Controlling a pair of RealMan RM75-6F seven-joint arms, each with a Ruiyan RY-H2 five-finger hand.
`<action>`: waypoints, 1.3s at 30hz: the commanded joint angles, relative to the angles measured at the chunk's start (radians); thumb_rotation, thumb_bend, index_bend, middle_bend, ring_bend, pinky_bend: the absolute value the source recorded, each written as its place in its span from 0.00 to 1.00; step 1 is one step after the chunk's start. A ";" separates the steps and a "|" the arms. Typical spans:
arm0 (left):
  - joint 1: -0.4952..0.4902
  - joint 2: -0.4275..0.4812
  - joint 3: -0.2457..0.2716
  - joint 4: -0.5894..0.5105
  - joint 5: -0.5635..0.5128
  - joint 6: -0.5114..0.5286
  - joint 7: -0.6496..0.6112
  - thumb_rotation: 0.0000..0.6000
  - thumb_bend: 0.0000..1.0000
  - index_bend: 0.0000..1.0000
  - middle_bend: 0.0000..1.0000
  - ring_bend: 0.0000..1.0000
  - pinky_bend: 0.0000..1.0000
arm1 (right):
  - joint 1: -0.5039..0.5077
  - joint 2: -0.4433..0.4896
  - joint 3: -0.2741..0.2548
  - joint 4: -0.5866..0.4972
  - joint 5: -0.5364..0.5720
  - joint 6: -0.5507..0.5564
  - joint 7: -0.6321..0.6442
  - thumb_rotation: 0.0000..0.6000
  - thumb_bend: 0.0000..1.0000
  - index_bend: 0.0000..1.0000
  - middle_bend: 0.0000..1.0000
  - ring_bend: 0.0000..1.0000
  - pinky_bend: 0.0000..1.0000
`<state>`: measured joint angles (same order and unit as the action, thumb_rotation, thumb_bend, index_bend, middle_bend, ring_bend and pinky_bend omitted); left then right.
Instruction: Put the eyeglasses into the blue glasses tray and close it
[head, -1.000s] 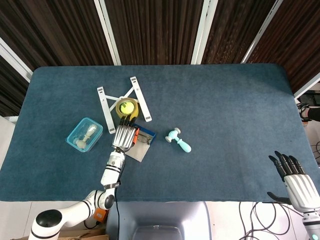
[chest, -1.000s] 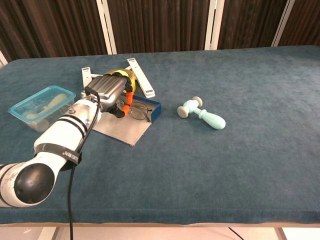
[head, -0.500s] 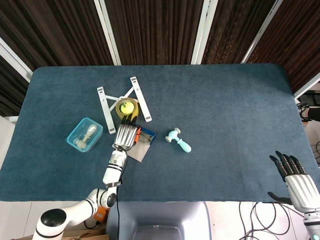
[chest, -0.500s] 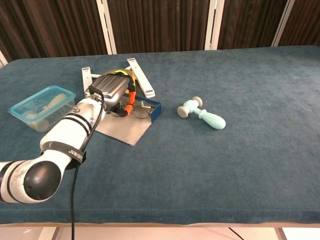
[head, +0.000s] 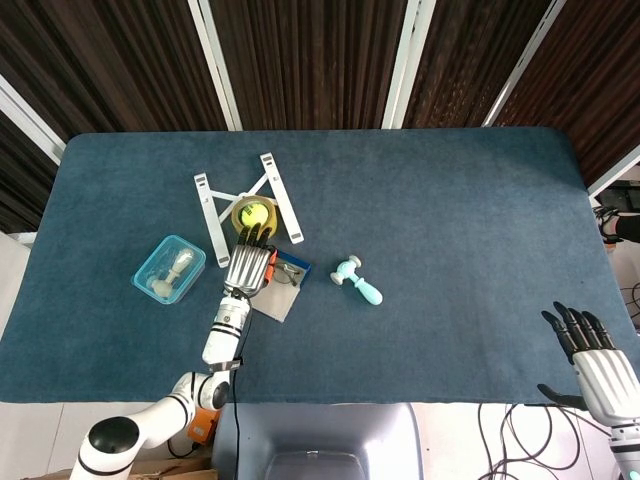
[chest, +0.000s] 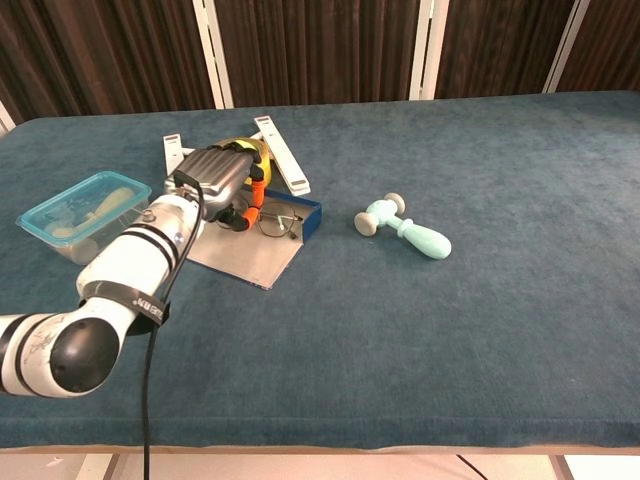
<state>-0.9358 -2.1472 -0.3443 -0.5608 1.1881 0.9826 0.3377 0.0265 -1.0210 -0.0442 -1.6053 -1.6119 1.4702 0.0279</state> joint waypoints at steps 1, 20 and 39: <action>0.002 0.003 0.004 -0.001 0.004 0.001 -0.006 1.00 0.39 0.29 0.11 0.06 0.12 | 0.000 -0.001 0.000 0.000 0.000 -0.002 -0.003 1.00 0.18 0.00 0.00 0.00 0.00; 0.125 0.147 0.076 -0.281 0.084 0.176 -0.033 1.00 0.34 0.18 0.06 0.03 0.13 | 0.002 -0.002 -0.005 -0.006 -0.011 -0.005 -0.012 1.00 0.18 0.00 0.00 0.00 0.00; 0.309 0.403 0.260 -0.726 0.089 0.164 0.121 1.00 0.29 0.22 0.02 0.00 0.13 | -0.003 -0.008 -0.032 -0.010 -0.069 0.009 -0.029 1.00 0.18 0.00 0.00 0.00 0.00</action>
<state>-0.6297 -1.7228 -0.0877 -1.3113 1.2807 1.1533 0.4528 0.0236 -1.0284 -0.0759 -1.6146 -1.6805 1.4783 -0.0009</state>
